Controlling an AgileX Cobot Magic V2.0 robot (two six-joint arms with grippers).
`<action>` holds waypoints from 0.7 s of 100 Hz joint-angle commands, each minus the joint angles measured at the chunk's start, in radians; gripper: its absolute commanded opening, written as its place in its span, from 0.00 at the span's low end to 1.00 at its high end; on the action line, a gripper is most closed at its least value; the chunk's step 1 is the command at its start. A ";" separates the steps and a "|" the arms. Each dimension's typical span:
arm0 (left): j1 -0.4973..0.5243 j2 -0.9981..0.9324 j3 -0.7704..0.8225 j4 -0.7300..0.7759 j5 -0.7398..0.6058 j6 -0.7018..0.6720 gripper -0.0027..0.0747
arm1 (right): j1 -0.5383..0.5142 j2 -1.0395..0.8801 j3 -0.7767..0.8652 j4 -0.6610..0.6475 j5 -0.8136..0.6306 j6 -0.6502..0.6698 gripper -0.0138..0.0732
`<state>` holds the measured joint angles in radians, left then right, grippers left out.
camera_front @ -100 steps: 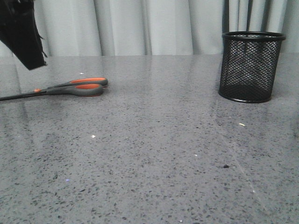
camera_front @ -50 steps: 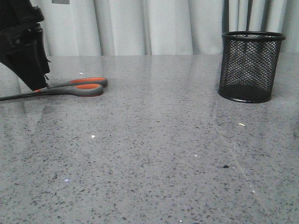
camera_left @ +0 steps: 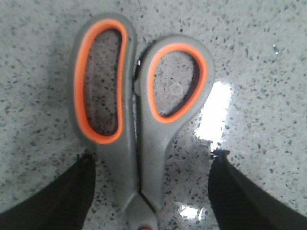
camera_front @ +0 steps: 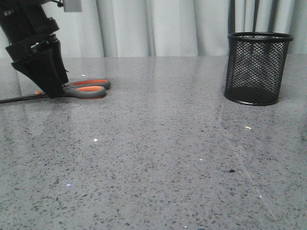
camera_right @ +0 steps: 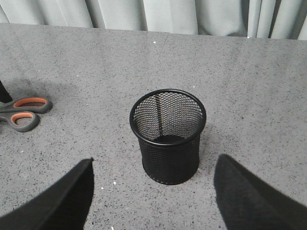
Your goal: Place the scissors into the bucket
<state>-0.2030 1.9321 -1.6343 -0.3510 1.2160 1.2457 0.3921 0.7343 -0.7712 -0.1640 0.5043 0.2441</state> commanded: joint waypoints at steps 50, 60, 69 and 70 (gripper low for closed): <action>0.001 -0.018 -0.033 -0.040 -0.003 0.007 0.59 | 0.000 0.000 -0.035 -0.010 -0.078 -0.012 0.71; 0.001 -0.012 -0.033 -0.042 0.001 0.007 0.51 | 0.000 0.000 -0.035 -0.008 -0.070 -0.012 0.71; 0.001 -0.012 -0.033 -0.042 0.006 0.005 0.44 | 0.000 0.000 -0.035 -0.008 -0.056 -0.012 0.71; 0.001 -0.012 -0.033 -0.042 0.007 0.005 0.43 | 0.000 0.000 -0.035 -0.008 -0.054 -0.012 0.71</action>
<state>-0.2030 1.9579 -1.6442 -0.3549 1.2058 1.2515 0.3921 0.7343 -0.7712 -0.1640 0.5043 0.2441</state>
